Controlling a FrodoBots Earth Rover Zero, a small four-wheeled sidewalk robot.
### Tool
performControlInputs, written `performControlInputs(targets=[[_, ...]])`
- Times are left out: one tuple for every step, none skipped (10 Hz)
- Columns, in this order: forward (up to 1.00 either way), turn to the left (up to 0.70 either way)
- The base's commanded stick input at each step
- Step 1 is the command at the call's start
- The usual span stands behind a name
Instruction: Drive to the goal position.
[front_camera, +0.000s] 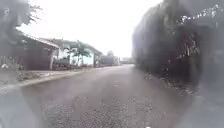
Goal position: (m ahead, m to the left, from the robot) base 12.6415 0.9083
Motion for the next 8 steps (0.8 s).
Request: performControlInputs(targets=[[0.7, -0.35], [0.7, -0.35], [0.7, -0.1], [0.7, 0.0], [0.7, 0.0], [0.7, 0.0], [0.7, 0.0], [0.7, 0.0]])
